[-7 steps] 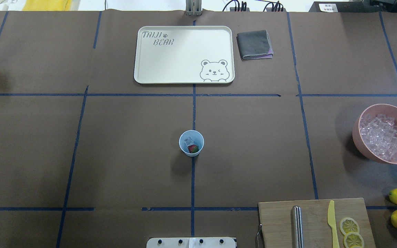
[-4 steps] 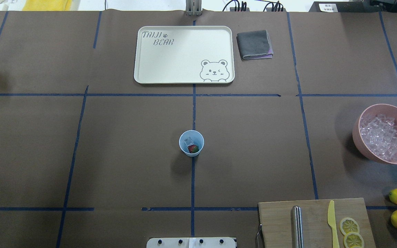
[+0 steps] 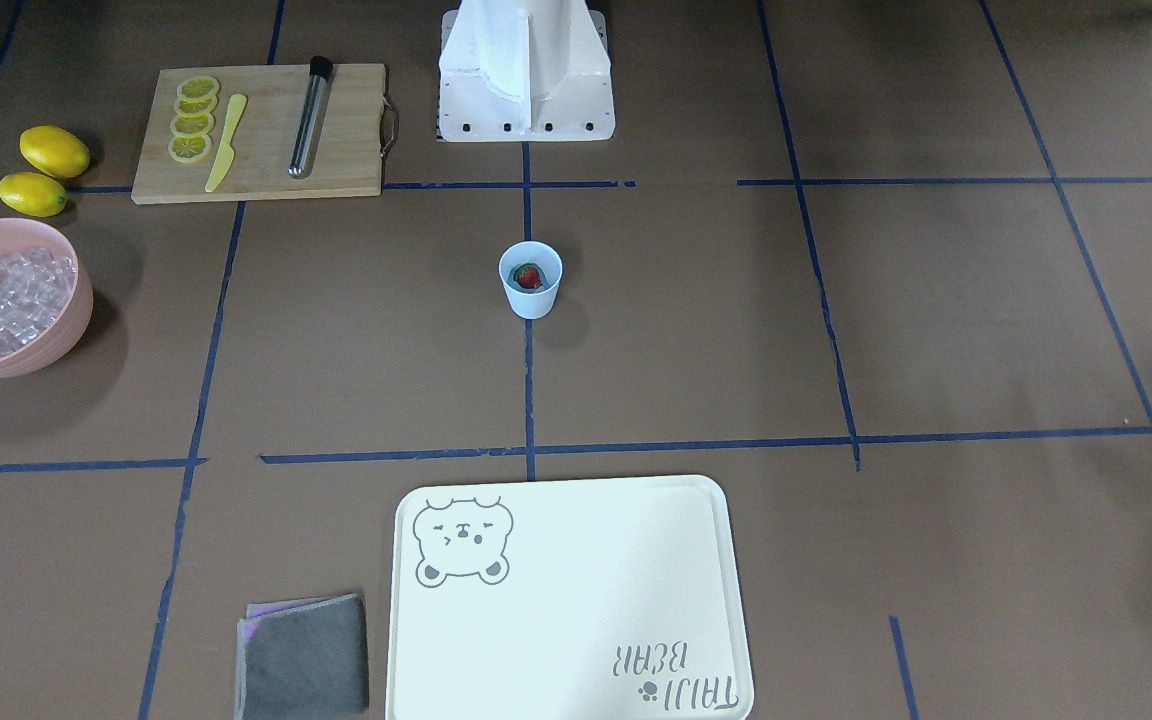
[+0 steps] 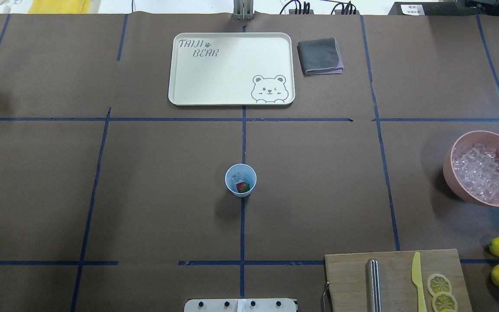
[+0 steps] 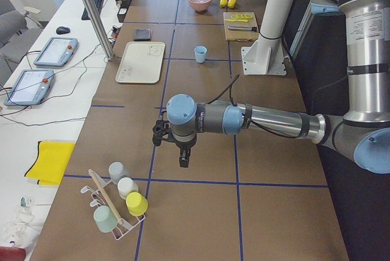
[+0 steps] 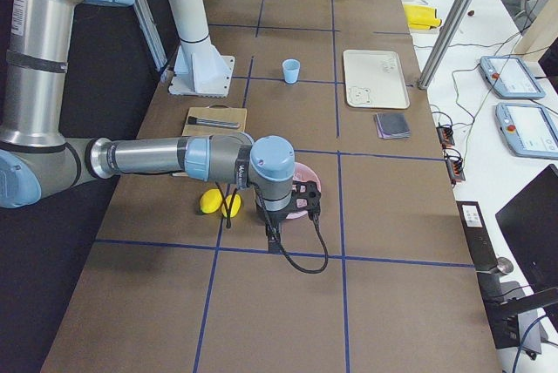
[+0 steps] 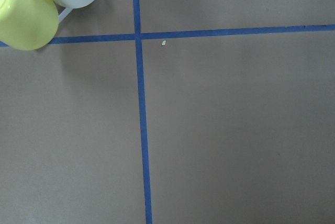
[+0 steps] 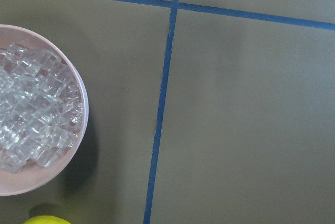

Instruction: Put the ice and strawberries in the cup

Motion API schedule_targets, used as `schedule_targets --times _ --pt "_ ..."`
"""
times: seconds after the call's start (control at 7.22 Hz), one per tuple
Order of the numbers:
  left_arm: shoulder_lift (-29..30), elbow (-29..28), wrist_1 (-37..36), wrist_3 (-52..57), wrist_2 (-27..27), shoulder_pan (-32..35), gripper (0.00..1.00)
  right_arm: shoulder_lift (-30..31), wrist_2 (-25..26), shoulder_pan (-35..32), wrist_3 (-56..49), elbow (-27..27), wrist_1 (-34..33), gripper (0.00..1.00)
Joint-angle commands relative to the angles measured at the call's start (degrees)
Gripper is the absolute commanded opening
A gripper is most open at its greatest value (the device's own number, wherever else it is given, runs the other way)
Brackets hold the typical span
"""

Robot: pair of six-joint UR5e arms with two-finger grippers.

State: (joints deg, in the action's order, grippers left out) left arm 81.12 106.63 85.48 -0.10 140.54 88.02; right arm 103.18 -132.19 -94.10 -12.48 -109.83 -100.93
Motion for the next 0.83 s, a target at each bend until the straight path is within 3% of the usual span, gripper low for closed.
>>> schedule_targets --times 0.0,0.69 --pt "0.01 -0.02 -0.13 0.02 0.18 0.05 1.0 0.09 0.0 0.06 0.0 0.14 0.2 0.99" --pt "-1.22 -1.34 0.04 -0.16 -0.26 0.22 1.0 0.09 0.0 0.06 0.0 0.23 0.2 0.99"
